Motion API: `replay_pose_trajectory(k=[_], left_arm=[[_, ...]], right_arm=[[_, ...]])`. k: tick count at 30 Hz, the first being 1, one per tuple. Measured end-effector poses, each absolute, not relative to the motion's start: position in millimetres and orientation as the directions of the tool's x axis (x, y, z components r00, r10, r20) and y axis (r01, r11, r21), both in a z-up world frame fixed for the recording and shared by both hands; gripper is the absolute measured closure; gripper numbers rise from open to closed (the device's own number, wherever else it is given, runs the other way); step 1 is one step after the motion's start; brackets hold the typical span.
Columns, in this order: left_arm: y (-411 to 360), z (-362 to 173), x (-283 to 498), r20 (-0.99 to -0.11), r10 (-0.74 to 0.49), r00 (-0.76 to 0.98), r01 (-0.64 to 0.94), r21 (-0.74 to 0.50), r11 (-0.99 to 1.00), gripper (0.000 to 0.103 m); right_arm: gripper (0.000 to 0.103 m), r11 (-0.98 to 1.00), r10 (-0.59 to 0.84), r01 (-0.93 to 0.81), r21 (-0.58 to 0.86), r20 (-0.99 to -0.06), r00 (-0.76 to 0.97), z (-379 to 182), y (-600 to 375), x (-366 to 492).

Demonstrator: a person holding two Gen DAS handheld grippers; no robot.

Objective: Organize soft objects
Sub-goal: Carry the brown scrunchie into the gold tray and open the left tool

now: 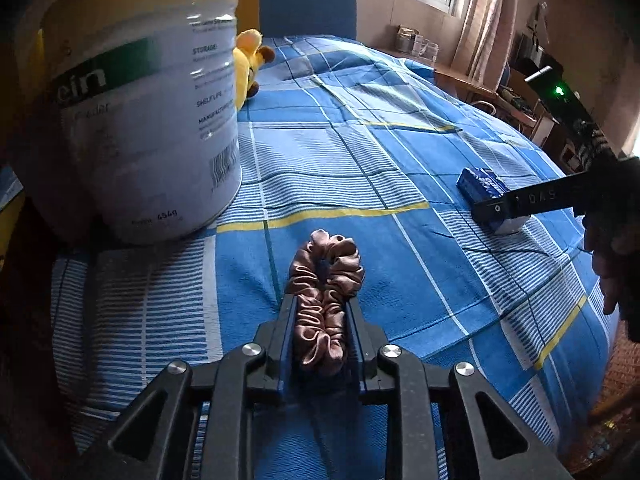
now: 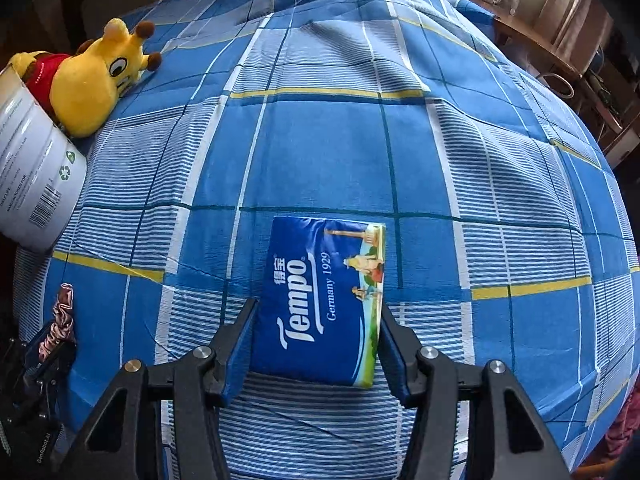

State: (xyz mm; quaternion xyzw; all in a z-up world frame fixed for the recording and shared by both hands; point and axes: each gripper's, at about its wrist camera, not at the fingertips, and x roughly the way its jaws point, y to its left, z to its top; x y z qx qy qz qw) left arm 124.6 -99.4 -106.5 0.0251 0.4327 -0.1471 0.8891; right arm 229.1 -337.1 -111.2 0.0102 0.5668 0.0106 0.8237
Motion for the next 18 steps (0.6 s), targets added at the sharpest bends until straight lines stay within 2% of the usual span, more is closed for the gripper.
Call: replay_pose_trajectory(k=[3,8,12,18], left_arm=[[-100.4,-105.6,123.3,-0.774,-0.236,0.587,0.285,-0.075,0.956,0.078],[-97.6,-102.2,120.8,-0.775,-0.24,0.584,0.272,-0.092,0.958,0.087],[-89.8,-89.6,117.0,-0.791,-0.24,0.563,0.245,-0.117,0.962,0.088],[-75.3,-60.8,100.8,-0.776,-0.203,0.597,0.217,-0.087,0.972,0.087]], right_arm=[[0.047,1.0,0.032,-0.01,0.03,-0.932,0.361,-112.6,-335.9,229.0],[0.047,0.999,0.031,-0.017,0.027,-0.931,0.363,-113.2,-336.6,229.2],[0.047,1.0,0.026,-0.019,0.02,-0.93,0.366,-113.8,-332.4,228.5],[0.047,1.0,0.013,-0.029,0.002,-0.926,0.377,-115.9,-325.9,223.4]])
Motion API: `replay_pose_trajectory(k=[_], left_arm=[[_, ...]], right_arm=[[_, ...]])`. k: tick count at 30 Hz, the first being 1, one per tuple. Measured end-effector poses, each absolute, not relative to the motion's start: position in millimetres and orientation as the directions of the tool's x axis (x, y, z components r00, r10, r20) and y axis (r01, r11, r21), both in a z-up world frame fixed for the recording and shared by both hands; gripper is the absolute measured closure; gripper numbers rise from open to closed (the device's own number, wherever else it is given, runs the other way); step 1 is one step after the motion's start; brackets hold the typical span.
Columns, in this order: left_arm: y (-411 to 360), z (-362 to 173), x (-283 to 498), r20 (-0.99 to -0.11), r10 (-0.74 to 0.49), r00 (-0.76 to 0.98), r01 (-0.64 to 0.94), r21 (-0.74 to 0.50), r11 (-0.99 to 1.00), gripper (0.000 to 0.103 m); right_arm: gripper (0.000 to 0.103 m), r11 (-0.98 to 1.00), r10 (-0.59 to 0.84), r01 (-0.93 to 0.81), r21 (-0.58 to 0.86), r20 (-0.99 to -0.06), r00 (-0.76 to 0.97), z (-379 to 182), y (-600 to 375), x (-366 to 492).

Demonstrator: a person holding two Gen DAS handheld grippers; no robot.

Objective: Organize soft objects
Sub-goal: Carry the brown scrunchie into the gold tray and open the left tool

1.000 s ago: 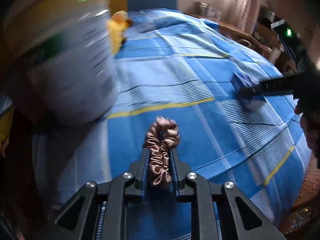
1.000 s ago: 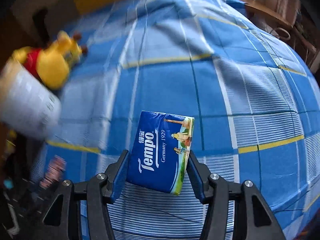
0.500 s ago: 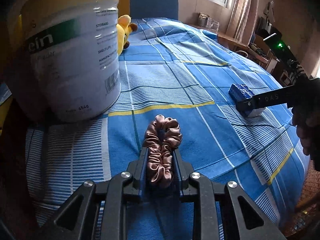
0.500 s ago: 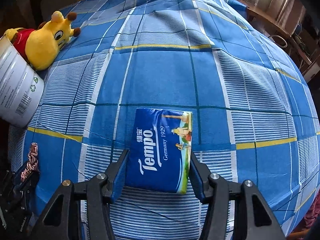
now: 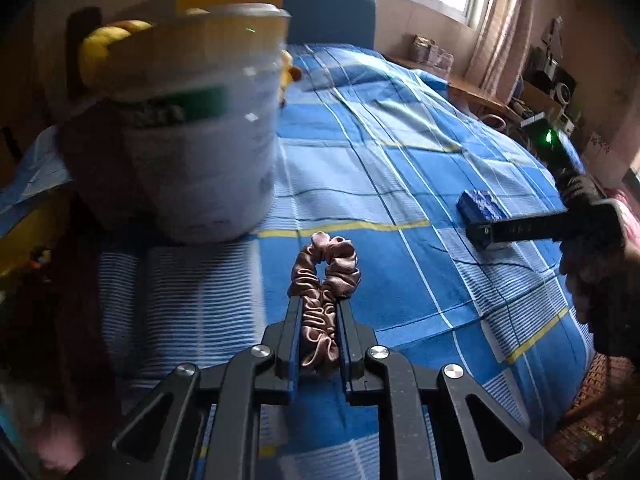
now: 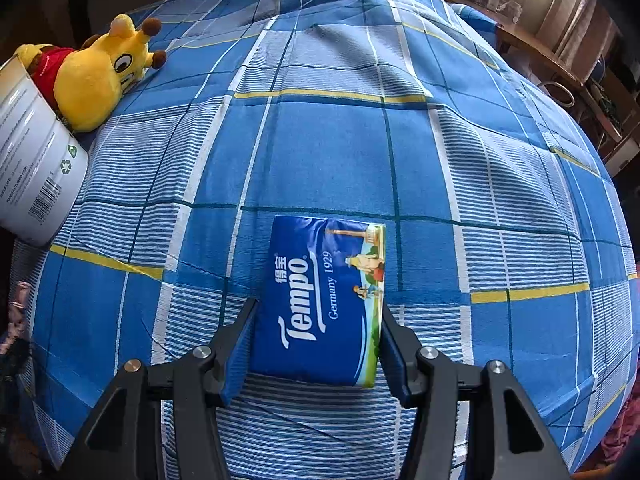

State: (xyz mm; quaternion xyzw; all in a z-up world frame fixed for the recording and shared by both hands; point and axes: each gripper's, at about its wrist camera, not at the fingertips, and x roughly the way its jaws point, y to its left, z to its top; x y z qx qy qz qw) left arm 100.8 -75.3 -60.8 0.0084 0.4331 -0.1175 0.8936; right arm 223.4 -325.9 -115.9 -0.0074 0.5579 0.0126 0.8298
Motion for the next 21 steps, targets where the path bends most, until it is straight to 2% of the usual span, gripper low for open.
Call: replay_pose_trajectory(k=[11,21], left_arm=[[-36.3,-9.1,72.7,-0.723,-0.157,0.672,0.141,-0.083,0.986,0.087],[5.5,6.4,57.5,-0.702,-0.097,0.706,0.05,-0.088,0.995,0.087]], right_arm=[[0.047,0.998,-0.009,-0.058,-0.035,-0.919,0.394,-114.4,-320.4,217.3],[0.047,0.997,-0.015,-0.06,-0.043,-0.916,0.402,-113.7,-320.3,217.3]])
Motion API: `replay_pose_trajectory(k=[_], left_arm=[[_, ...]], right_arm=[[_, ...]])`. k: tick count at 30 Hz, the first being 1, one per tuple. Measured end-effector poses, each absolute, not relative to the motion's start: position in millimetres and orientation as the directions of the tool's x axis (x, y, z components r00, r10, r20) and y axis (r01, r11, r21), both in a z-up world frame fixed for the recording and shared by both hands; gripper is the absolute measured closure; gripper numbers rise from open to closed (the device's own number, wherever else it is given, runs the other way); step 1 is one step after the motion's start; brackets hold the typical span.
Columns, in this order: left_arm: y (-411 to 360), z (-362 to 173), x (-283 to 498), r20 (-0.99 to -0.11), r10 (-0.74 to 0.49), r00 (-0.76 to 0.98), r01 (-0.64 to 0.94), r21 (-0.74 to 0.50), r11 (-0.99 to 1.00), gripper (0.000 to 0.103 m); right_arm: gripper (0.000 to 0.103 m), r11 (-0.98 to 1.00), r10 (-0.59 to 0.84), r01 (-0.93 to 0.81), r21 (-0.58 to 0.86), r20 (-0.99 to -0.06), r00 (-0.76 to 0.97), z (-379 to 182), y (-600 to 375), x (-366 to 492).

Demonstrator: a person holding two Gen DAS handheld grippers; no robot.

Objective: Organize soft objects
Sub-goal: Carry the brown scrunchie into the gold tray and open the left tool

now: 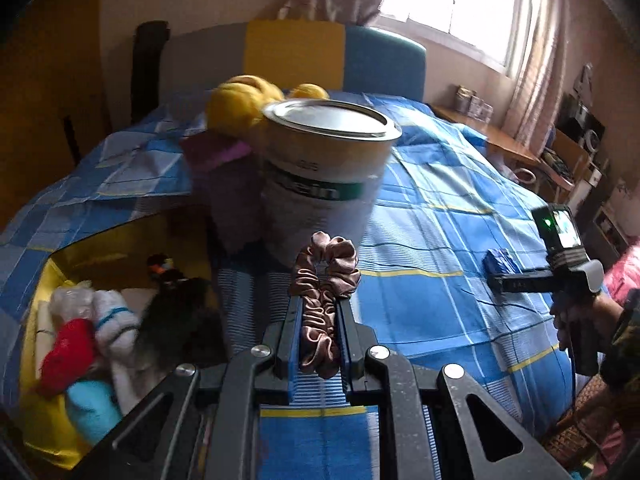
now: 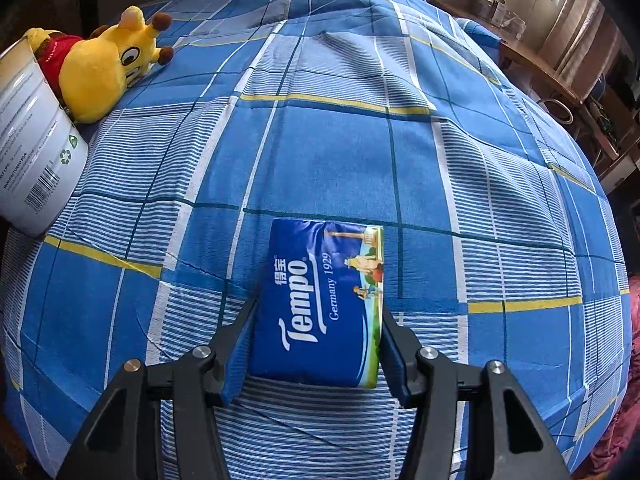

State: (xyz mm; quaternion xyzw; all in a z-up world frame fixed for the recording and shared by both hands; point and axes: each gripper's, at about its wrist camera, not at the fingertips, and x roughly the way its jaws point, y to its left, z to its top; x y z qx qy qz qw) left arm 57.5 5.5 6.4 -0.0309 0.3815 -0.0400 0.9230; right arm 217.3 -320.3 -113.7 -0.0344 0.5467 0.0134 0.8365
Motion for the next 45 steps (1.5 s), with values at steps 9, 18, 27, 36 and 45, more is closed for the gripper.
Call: replay_pose_trajectory(k=[9,18,27,36,45], left_arm=[[49.3,14.7,48.6,-0.688,-0.002,0.726,-0.068,-0.075,0.995,0.087],[80.1,5.5,44.8,-0.711,0.022,0.703,-0.134,-0.101,0.986,0.087],[170.1,3.8,19.6,-0.723,0.003,0.691,-0.299,-0.282,0.912,0.087],[261.7,-9.0,-37.4,-0.746,0.086,0.661,-0.502,-0.354,0.789,0.087],[255.9,-44.4,-18.7,-0.801,0.031,0.598,-0.526,-0.364,0.769,0.072]], right_arm=[[0.047,0.998,-0.007,-0.059,-0.033,-0.918,0.398,-113.6,-322.5,219.1],[0.047,0.996,-0.017,-0.07,-0.05,-0.914,0.406,-112.1,-318.3,217.1],[0.047,0.995,-0.022,-0.08,-0.06,-0.912,0.41,-109.6,-316.1,215.1],[0.047,0.994,-0.027,-0.087,-0.068,-0.911,0.412,-108.5,-315.3,214.7],[0.047,0.993,-0.038,-0.087,-0.082,-0.909,0.415,-107.9,-313.6,214.3]])
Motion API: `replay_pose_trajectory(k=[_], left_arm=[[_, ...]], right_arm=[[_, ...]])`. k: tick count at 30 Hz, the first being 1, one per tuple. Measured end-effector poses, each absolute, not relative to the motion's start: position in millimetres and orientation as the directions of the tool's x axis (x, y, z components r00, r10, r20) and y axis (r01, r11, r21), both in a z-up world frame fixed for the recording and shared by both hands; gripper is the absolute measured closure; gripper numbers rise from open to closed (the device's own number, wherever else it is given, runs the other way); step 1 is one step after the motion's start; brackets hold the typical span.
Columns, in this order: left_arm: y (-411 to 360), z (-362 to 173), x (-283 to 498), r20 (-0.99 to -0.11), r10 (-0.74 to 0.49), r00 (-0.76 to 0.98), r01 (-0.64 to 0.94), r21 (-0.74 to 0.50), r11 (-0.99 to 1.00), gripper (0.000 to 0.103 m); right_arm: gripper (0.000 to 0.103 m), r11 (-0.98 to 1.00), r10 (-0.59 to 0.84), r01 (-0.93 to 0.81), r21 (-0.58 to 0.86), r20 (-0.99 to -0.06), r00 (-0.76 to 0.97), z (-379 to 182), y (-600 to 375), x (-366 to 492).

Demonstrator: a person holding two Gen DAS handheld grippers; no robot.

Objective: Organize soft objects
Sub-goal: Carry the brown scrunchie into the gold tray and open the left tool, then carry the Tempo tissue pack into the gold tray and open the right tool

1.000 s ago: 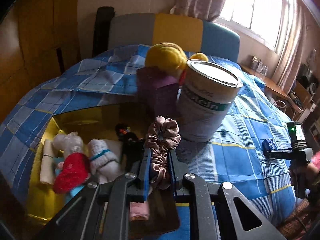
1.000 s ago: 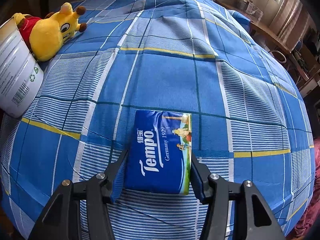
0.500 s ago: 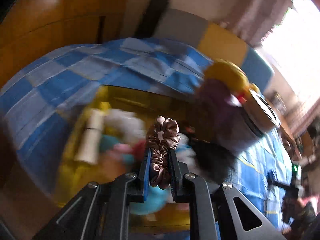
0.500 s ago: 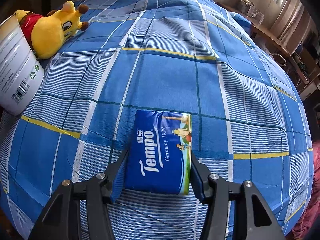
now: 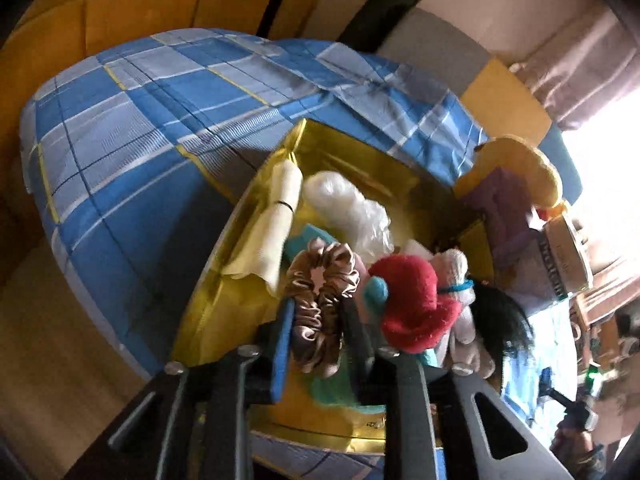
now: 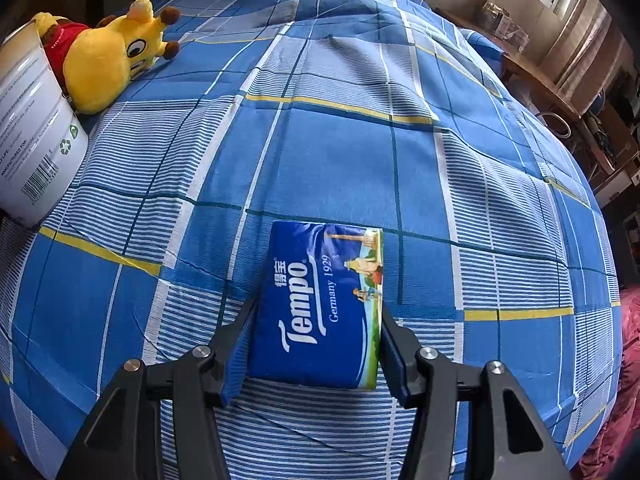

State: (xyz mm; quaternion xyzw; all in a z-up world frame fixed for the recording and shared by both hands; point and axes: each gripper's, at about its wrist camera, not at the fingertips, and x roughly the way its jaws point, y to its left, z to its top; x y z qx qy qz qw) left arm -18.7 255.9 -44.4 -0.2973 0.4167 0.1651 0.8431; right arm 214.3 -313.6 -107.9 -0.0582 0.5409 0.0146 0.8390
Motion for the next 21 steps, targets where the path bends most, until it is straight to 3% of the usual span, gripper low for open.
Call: replay_pose_trajectory(k=[3,11,21], left_arm=[[246.2,-47.0,-10.3,-0.814,0.056,0.579,-0.521,-0.316,0.793,0.051],[227.8,-35.2,-8.2,-0.786,0.21,0.581,-0.515,-0.156,0.843,0.051],[196.7,-13.7,-2.4,-0.737,0.193,0.648,-0.415,-0.128,0.901,0.047]], right_arm=[[0.047,0.993,-0.037,-0.087,-0.08,-0.91,0.414,-108.2,-313.6,214.3],[0.047,0.994,-0.029,-0.086,-0.071,-0.911,0.41,-109.4,-315.4,215.3],[0.048,0.994,-0.036,-0.077,-0.074,-0.912,0.409,-109.9,-315.9,216.5]])
